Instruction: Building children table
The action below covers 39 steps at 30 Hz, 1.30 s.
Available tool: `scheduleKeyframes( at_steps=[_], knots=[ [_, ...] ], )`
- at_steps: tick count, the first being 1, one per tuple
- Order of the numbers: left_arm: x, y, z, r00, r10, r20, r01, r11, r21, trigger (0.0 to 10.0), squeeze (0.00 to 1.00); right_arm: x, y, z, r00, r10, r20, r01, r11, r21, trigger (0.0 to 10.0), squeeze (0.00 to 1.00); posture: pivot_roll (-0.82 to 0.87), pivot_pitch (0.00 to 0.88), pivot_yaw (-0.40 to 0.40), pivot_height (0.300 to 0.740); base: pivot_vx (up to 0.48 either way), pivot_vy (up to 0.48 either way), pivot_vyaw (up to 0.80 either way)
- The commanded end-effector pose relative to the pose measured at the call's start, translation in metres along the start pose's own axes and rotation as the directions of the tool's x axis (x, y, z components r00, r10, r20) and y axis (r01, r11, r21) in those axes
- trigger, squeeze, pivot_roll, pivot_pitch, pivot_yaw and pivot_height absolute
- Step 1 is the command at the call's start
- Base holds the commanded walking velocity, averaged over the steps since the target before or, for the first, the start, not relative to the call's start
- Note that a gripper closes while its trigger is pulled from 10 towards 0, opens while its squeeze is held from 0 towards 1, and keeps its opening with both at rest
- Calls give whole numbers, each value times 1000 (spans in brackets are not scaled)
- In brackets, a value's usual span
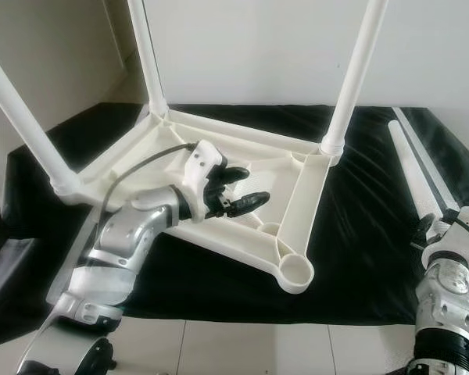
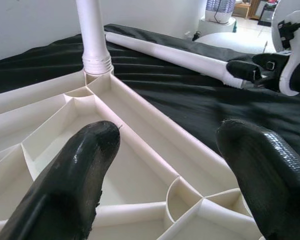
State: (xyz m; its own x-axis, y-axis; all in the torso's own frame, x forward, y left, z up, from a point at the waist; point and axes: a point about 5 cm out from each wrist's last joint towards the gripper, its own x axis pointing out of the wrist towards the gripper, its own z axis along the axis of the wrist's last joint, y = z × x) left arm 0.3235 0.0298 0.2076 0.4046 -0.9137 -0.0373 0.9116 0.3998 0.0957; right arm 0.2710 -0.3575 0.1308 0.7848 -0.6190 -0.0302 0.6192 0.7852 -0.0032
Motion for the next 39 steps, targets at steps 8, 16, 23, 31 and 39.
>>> scheduleKeyframes(
  at_steps=[8, 16, 23, 31, 39],
  knots=[
    [-2, 1, 0, 1000, 30, -6, -30, 1000, -4, 10000, 0, 5, -3, -7, 996, 52, -67, -48, 997, 66, 10000, 0, -18, 24, 39, 740, 0, 0, 0],
    [-3, 1, 1, 1000, 29, -10, -29, 1000, -2, 10000, 0, 9, -3, -11, 990, 107, -90, -88, 977, 197, 10000, 0, -14, 21, 47, 740, 0, 0, 0],
    [-2, 2, 4, 1000, 26, -10, -26, 1000, 6, 10000, 0, 11, -8, -15, 982, 146, -116, -121, 972, 201, 10000, 0, -13, 20, 51, 740, 0, 0, 0],
    [-2, 2, 4, 1000, 23, -8, -23, 1000, 3, 10000, 0, 9, -3, -19, 972, 201, -123, -176, 966, 187, 0, 0, -18, 20, 53, 740, 0, 0, 0],
    [-1, 1, 4, 1000, 24, -7, -24, 1000, 3, 10000, 0, -2, 13, -23, 962, 255, -100, -238, 959, 157, 0, 0, -20, 19, 47, 740, 0, 0, 0]
  ],
)
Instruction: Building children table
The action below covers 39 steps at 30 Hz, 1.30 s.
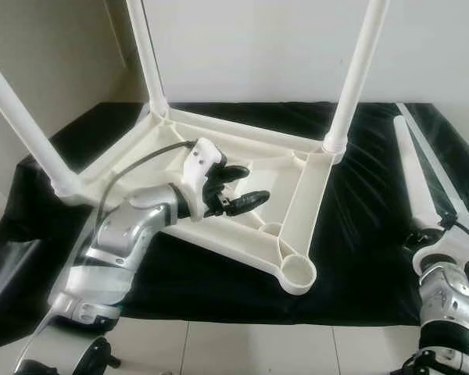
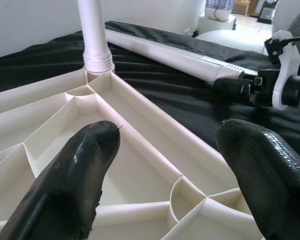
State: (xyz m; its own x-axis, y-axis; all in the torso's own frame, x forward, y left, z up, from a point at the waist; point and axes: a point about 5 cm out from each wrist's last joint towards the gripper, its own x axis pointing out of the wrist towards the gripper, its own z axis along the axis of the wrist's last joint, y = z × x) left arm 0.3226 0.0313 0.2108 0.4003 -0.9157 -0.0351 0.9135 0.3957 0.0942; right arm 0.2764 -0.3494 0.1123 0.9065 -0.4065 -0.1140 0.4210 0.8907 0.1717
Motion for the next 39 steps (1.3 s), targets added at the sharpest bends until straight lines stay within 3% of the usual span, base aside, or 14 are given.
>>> scheduleKeyframes(
  at_steps=[1, 9, 14, 19, 20, 22, 23, 27, 28, 29, 30, 31, 38, 39],
  knots=[
    [1, 1, 1, 1000, 29, -9, -29, 1000, 3, 10000, 0, -4, 7, -7, 1000, 14, -16, -14, 1000, -14, 0, 0, -19, 20, 45, 740, 0, 0, 0],
    [1, 0, 1, 1000, 29, -4, -29, 1000, -1, 10000, 0, -30, 32, -21, 1000, 8, 18, -8, 1000, 1, 0, 0, -22, 21, 34, 740, 0, 0, 0],
    [2, 0, 2, 1000, 26, -1, -26, 1000, 1, 10000, 0, -59, 55, -28, 998, -27, 57, 28, 1000, -11, 0, 0, -28, 20, 32, 740, 0, 0, 0],
    [2, 0, 2, 1000, 21, -2, -21, 1000, 4, 10000, 0, -78, 57, -33, 994, -96, 56, 96, 995, 8, 549, 0, -37, 19, 36, 740, 0, 0, 0],
    [3, 0, 2, 1000, 18, -1, -18, 1000, 4, 10000, 0, -88, 59, -40, 993, -113, 33, 113, 993, 17, 4510, 0, -39, 18, 36, 740, 0, 0, 0],
    [4, -1, 2, 1000, 16, 0, -16, 1000, 4, 10000, 0, -96, 60, -47, 991, -130, 13, 130, 991, 8, 4353, 0, -39, 18, 35, 740, 0, 0, 0],
    [5, -1, 3, 1000, 13, 3, -13, 1000, 3, 10000, 0, -100, 61, -51, 991, -132, -2, 132, 991, 4, 9922, 0, -39, 18, 35, 740, 0, 0, 0],
    [5, -1, 3, 1000, 11, 5, -11, 1000, 5, 10000, 0, -102, 62, -49, 989, -147, 3, 147, 989, -19, 10000, 0, -41, 19, 35, 740, 0, 0, 0],
    [5, -1, 3, 1000, 11, 6, -11, 1000, 5, 10000, 0, -101, 62, -47, 988, -152, 8, 152, 988, -19, 10000, 31, -41, 19, 35, 740, 0, 0, 0],
    [5, -1, 4, 1000, 12, 7, -12, 1000, 4, 10000, 0, -101, 62, -45, 987, -157, 14, 157, 987, -21, 10000, 922, -41, 19, 35, 740, 0, 0, 0],
    [5, -1, 4, 1000, 12, 7, -12, 1000, 4, 10000, 0, -101, 62, -45, 987, -157, 14, 157, 987, -21, 10000, 922, -41, 19, 35, 740, 0, 0, 0],
    [6, -1, 4, 1000, 12, 7, -12, 1000, 5, 10000, 0, -100, 62, -41, 986, -164, 29, 165, 986, -29, 10000, 1000, -41, 19, 35, 740, 0, 0, 0],
    [6, -4, 3, 1000, 5, 4, -5, 1000, 6, 10000, 0, -96, 67, -27, 987, -127, 104, 136, 987, -84, 10000, 1000, -35, 8, 27, 740, 0, 0, 0],
    [6, -4, 3, 1000, 4, 3, -4, 1000, 6, 10000, 0, -96, 71, -25, 988, -103, 117, 114, 989, -91, 10000, 957, -32, 5, 23, 740, 0, 0, 0]
  ],
)
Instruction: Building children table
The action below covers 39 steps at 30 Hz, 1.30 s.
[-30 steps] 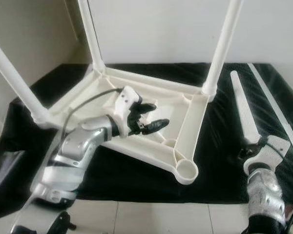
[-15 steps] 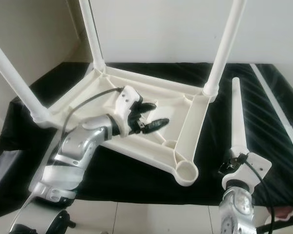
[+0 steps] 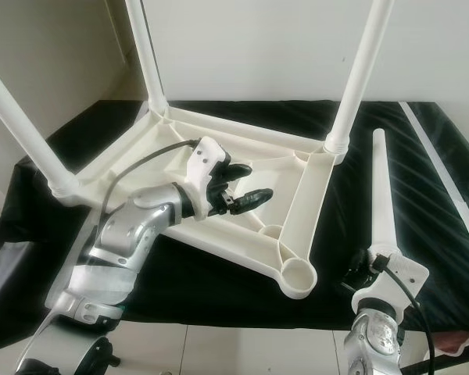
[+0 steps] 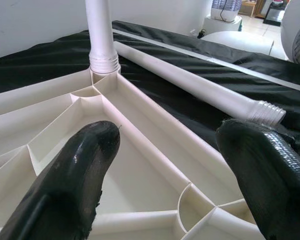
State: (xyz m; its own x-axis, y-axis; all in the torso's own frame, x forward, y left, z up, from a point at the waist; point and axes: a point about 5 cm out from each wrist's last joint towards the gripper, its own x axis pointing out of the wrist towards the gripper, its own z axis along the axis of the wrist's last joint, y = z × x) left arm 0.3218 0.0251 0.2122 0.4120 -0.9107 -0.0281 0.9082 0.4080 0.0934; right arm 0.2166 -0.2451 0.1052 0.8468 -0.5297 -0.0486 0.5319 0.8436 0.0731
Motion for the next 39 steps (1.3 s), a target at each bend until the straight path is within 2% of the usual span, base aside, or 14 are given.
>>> scheduleKeyframes(
  at_steps=[1, 2, 3, 5, 12, 20, 21, 24, 27, 30, 32, 34, 36, 39],
  knots=[
    [1, -1, 1, 1000, -10, -3, 10, 1000, 7, 10000, 0, -1, 4, 6, 999, 18, 32, -17, 1000, -6, 10000, 957, -32, 5, 23, 740, 0, 0, 0],
    [0, -1, 1, 1000, -10, -3, 10, 1000, 7, 10000, 0, -1, 7, 8, 999, 32, 40, -32, 999, -6, 10000, 957, -32, 5, 23, 740, 0, 0, 0],
    [0, -3, 1, 1000, -20, -5, 20, 1000, 6, 10000, 0, -4, 17, 14, 994, 72, 80, -71, 997, -14, 10000, 0, -30, 1, 22, 740, 0, 0, 0],
    [0, -4, 0, 1000, -23, -5, 23, 1000, 5, 10000, 0, -5, 19, 16, 993, 78, 88, -77, 997, -17, 10000, 0, -30, 1, 22, 740, 0, 0, 0],
    [-6, -25, -10, 988, -151, -34, 152, 988, 29, 10000, 0, -2, 26, 36, 979, 91, 182, -84, 996, -43, 10000, 0, -29, 0, 13, 740, 0, 0, 0],
    [-10, -42, -24, 971, -228, -76, 231, 972, 35, 10000, 0, 17, 25, 47, 972, 128, 197, -125, 992, -26, 10000, 0, -25, 0, 3, 740, 0, 0, 0],
    [-9, -47, -29, 967, -237, -97, 241, 970, 34, 10000, 0, 29, 23, 46, 978, 129, 161, -129, 992, -14, 10000, 0, -26, 0, 1, 740, 0, 0, 0],
    [-8, -49, -31, 965, -238, -105, 243, 969, 38, 10000, 0, 37, 21, 45, 983, 131, 126, -132, 991, -6, 10000, 0, -26, 0, -1, 740, 0, 0, 0],
    [-6, -51, -31, 968, -228, -101, 234, 971, 50, 10000, 0, 52, 19, 42, 989, 136, 61, -133, 990, -54, 10000, 0, -23, 0, 0, 740, 0, 0, 0],
    [-4, -51, -31, 970, -221, -97, 227, 972, 60, 10000, 0, 57, 18, 41, 989, 146, 32, -144, 988, -61, 10000, 0, -23, 0, 0, 740, 0, 0, 0],
    [2, -51, -31, 972, -210, -104, 215, 976, 41, 10000, 0, 74, 12, 39, 989, 140, -46, -143, 988, -58, 10000, 0, -23, 0, 4, 740, 0, 0, 0],
    [3, -51, -30, 971, -214, -108, 218, 975, 35, 10000, 0, 81, 10, 41, 990, 124, -66, -129, 988, -80, 10000, 0, -22, 0, 6, 740, 0, 0, 0],
    [3, -54, -28, 967, -230, -112, 234, 972, 28, 10000, 0, 92, 9, 44, 983, 125, -133, -126, 992, -2, 10000, 0, -15, 0, 11, 740, 0, 0, 0],
    [2, -55, -28, 966, -233, -115, 237, 971, 28, 10000, 0, 95, 10, 46, 983, 126, -137, -126, 992, 9, 10000, 0, -14, 0, 12, 740, 0, 0, 0]
  ],
)
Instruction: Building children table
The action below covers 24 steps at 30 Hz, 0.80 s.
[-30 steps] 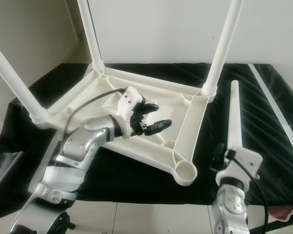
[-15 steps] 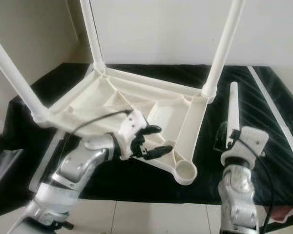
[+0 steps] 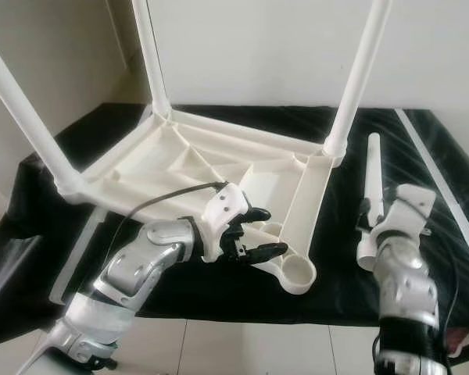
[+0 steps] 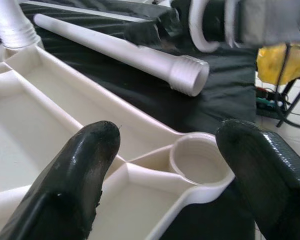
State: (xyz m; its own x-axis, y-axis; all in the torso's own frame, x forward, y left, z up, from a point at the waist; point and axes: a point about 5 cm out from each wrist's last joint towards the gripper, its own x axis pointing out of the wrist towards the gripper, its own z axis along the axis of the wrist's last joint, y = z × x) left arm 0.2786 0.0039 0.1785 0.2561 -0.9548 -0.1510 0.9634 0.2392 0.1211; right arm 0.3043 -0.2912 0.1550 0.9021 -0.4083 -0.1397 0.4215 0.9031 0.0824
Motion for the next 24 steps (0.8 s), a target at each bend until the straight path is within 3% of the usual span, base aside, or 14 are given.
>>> scheduleKeyframes(
  at_steps=[1, 12, 13, 15, 17, 21, 24],
  knots=[
    [0, -5, 1, 998, -66, -8, 66, 998, -3, 10000, 0, 3, 0, -5, 998, 9, -58, -8, 1000, 24, 10000, 0, -13, 0, 17, 740, 0, 0, 0],
    [-4, -7, 1, 998, -65, -20, 65, 997, -31, 10000, 0, 21, 12, 9, 989, 35, -143, -23, 996, 85, 10000, 0, 16, 59, 34, 740, 0, 0, 0],
    [-6, -7, 2, 998, -58, -24, 57, 998, -38, 10000, 0, 24, 17, 8, 976, 72, -204, -55, 995, 87, 10000, 0, 24, 71, 34, 740, 0, 0, 0],
    [-6, -7, 2, 998, -58, -24, 57, 998, -38, 10000, 0, 24, 17, 8, 976, 72, -204, -55, 995, 87, 10000, 0, 24, 71, 34, 740, 0, 0, 0],
    [-7, -8, 2, 998, -58, -28, 56, 997, -44, 10000, 0, 27, 19, 7, 956, 106, -272, -82, 992, 99, 10000, 0, 27, 78, 36, 740, 0, 0, 0],
    [-8, -8, 3, 998, -58, -30, 56, 997, -49, 10000, 0, 29, 17, 9, 953, 98, -286, -71, 992, 101, 10000, 0, 29, 81, 35, 740, 0, 0, 0],
    [-9, -8, 3, 998, -48, -34, 46, 997, -56, 10000, 0, 34, 10, 8, 940, 42, -340, -30, 999, 41, 10000, 0, 32, 88, 33, 740, 0, 0, 0]
  ],
)
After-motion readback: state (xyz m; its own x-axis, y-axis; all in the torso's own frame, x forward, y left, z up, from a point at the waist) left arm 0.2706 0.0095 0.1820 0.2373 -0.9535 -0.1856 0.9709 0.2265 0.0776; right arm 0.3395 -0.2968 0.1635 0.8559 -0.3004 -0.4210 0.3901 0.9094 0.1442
